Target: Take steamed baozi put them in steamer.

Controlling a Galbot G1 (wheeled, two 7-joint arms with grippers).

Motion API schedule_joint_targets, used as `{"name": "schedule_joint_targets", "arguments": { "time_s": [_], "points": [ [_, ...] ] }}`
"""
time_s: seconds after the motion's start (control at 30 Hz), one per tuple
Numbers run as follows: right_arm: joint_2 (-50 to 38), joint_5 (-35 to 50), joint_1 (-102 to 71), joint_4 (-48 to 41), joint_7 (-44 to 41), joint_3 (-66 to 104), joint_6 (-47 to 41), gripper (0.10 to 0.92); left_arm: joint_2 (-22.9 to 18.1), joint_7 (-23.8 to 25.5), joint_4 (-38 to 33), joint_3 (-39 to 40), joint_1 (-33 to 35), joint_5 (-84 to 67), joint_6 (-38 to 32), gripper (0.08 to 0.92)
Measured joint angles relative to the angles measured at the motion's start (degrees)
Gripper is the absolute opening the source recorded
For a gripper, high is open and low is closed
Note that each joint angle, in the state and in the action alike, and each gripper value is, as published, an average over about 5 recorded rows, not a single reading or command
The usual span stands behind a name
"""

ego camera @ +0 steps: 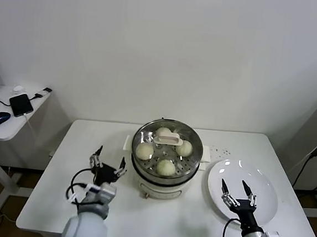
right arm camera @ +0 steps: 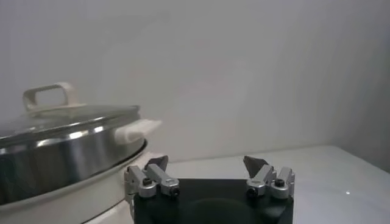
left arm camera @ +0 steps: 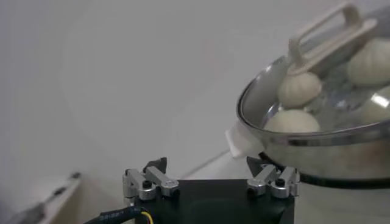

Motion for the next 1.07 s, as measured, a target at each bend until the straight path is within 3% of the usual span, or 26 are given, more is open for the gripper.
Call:
{"name": "schedule_joint_targets", "arguments": {
  "time_s": [0.2,0.4,0.8,1.07],
  "points": [
    [0.31,-0.79,-2.51,1.83,0.69,-0.71,0.00,0.823,0.67,-0.96,0.57,-5.09,7.21,-16.73,-13.06,0.823],
    [0.06,-1.19,-5.33,3.68,1.31,-0.98,-0.16,0.823,0.53,-1.82,0.46,-7.13,13.09,-24.16,-19.58,0.823],
    [-1.97,-1.96,-11.59,8.55,2.32,-1.19,-2.05,0.823,0.88,-1.50,-2.42,-8.27,21.95,-26.43,-23.44,0.823],
    [-2.42,-2.35,-12.98,11.03,3.88,-1.47,-4.34,0.823,0.49,-0.97,-4.24,-8.53,24.28,-26.50,-24.09,0.823]
  ]
}}
